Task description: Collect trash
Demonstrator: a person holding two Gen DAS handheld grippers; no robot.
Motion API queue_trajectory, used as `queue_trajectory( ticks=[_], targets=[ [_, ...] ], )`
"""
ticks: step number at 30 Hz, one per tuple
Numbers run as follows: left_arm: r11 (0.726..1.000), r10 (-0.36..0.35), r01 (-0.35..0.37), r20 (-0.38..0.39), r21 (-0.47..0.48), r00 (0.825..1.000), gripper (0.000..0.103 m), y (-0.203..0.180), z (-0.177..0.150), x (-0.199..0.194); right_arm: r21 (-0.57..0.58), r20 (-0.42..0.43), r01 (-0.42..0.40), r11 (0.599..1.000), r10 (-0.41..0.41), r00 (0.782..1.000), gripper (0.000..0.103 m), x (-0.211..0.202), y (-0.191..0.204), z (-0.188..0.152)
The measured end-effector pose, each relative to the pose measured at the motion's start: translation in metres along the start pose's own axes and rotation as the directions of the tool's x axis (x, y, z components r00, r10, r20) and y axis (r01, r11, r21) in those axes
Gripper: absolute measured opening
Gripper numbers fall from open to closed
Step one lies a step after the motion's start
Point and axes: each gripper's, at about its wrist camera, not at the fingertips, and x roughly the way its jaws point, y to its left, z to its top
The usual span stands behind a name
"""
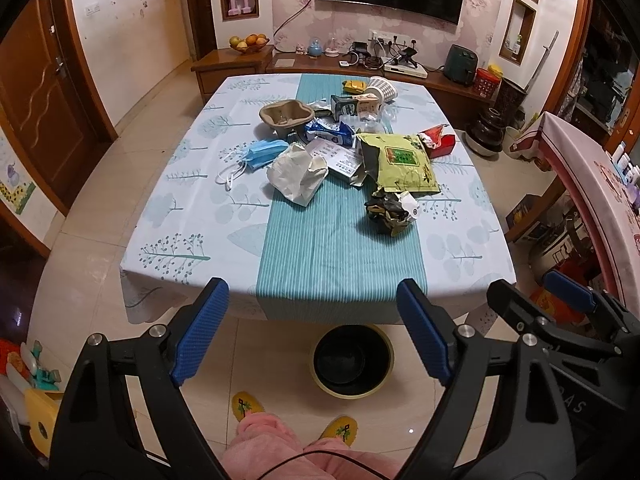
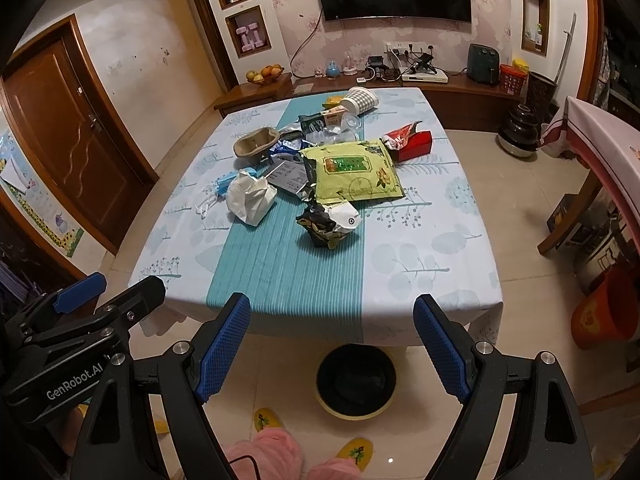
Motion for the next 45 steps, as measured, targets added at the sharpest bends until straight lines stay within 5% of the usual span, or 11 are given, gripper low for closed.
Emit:
queue_trajectory(
  ticks=[10,19,25,33,39,45],
  targets=[
    [0.999,-0.004,0.004,0.011,-0.034,1.0,0.084,0.021,0.025,0.003,-0.002,0.014,-0.019,1.0,0.02,1.0,0.086,0.013,0.011,0.021],
    [0.997,-0.011,0.011,-0.003,-0.079,1.0,0.084,0.079,0.076,0.047,0.003,0.0,-0.01,1.0,0.01,1.0,0.086,0.061,0.043,0.064],
    [0.998,-0.051,0.049,-0.033,-0.04,0.998,0.084,0.132,0.147,0.097,0.051,-0.016,0.031,0.998,-0.031,0.999,0.086,0.114,0.073,0.12],
    [0.983,-0.118,0.13,-0.098,0.131,0.988,0.084,0.166,0.257,0.183,0.183,-0.039,0.161,0.97,-0.156,0.987,0.086,0.185,0.078,0.19],
    [0.955,-0.141,0.179,-0.167,0.237,0.976,0.084,0.163,0.312,0.262,0.219,-0.05,0.193,0.957,-0.186,0.981,0.085,0.24,0.089,0.228],
    [0.912,-0.162,0.247,-0.265,0.328,0.951,0.083,0.138,0.331,0.347,0.223,-0.094,0.195,0.955,-0.178,0.979,0.078,0.29,0.101,0.242]
  ],
)
